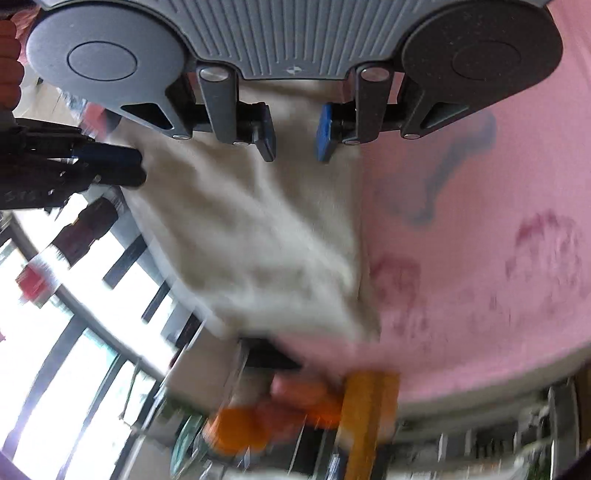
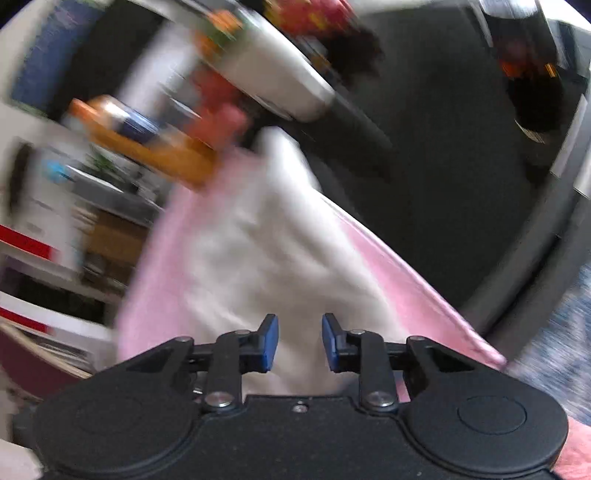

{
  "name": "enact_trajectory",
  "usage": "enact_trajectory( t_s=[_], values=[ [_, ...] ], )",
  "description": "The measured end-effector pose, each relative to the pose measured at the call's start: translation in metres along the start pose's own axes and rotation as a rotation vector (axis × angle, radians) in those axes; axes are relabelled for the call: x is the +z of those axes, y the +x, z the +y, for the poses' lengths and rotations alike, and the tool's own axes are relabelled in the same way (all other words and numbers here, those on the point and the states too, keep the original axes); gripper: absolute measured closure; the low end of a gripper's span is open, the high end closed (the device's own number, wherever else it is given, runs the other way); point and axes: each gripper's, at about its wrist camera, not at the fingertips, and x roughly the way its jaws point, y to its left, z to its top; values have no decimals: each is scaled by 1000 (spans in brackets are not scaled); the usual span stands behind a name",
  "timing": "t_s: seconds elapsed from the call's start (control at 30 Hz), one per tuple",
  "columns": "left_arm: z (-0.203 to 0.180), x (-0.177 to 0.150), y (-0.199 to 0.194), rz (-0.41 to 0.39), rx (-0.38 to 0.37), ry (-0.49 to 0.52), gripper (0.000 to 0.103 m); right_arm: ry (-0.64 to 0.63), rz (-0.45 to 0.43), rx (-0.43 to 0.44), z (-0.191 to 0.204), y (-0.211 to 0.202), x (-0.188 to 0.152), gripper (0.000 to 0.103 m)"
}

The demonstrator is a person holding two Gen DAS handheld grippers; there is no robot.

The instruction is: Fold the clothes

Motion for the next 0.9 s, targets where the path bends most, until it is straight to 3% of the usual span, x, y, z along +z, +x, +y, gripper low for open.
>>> enact_trajectory(
  t_s=[0.03, 0.07, 0.13, 0.23, 0.37, 0.4, 0.47, 0.6, 0.67, 0.73, 0.9],
  values=[
    [-2, -4, -1, -14, 19, 29, 76, -8, -11, -14, 3, -4, -3, 100],
    [-3, -7, -3, -13, 37, 50, 77, -16, -22, -28, 5, -9, -6, 103],
    [-4, -9, -8, 14, 70, 68, 79, -32, -44, -55, 11, -18, -12, 103],
    [-2, -9, -27, 42, 123, 43, 80, -55, -78, -97, 19, -31, -21, 88],
    [-7, -6, -60, 50, 176, 31, 68, -87, -122, -152, 30, -49, -34, 84],
    [-10, -4, -71, 40, 186, 30, 63, -124, -130, -145, 43, -55, -35, 80],
    [-16, -4, -97, 14, 196, 30, 56, -210, -136, -144, 73, -70, -40, 55],
    [-24, -5, -138, -39, 164, 6, 33, -317, -147, -161, 116, -105, -50, 29],
    [-26, -5, -154, -52, 148, -1, 29, -353, -171, -182, 132, -123, -58, 10],
    [-30, -6, -169, -59, 144, 7, 23, -395, -200, -202, 148, -142, -66, 0],
    [-39, -9, -203, -96, 105, 23, 15, -454, -227, -218, 175, -179, -78, 0]
  ],
)
